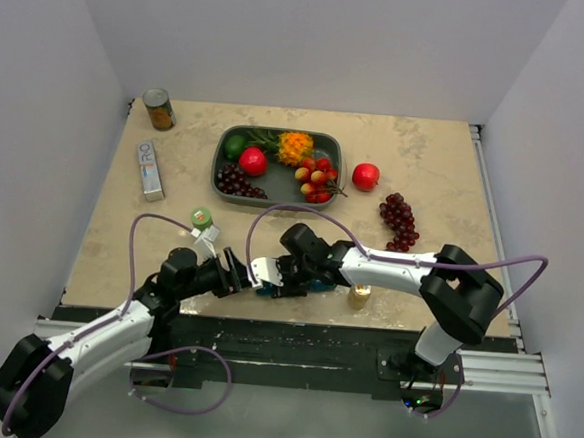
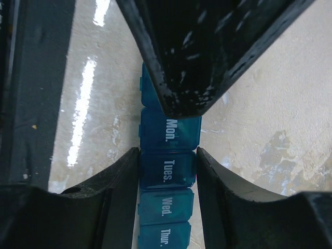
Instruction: Sort the pills into containers
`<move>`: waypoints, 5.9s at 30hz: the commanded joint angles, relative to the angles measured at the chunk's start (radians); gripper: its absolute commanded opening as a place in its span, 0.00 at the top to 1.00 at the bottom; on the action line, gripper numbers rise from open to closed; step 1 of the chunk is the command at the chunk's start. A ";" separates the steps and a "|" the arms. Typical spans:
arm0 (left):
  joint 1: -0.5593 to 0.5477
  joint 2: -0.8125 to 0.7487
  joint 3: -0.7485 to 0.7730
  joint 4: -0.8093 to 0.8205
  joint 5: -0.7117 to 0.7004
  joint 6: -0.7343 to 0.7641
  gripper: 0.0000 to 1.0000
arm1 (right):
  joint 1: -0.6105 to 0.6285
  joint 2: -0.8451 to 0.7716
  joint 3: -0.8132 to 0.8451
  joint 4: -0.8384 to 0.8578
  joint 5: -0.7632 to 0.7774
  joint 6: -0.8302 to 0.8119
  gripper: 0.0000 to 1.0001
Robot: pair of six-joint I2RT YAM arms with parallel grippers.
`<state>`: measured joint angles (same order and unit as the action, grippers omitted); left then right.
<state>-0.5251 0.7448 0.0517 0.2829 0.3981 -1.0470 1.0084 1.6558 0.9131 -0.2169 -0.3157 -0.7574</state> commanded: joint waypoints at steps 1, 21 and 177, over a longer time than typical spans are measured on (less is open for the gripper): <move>-0.021 0.030 -0.098 0.087 -0.002 -0.030 0.25 | -0.024 -0.060 0.046 -0.001 -0.086 0.030 0.84; -0.121 0.182 -0.119 0.282 -0.050 -0.130 0.38 | -0.053 -0.090 0.055 -0.010 -0.206 0.059 0.84; -0.096 0.367 0.178 -0.054 -0.168 0.249 0.85 | -0.628 -0.467 0.061 -0.458 -0.505 0.021 0.02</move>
<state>-0.6178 1.0939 0.2497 0.2176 0.2436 -0.8024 0.3828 1.1290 0.9421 -0.6613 -0.7483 -0.6971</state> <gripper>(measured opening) 0.157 0.986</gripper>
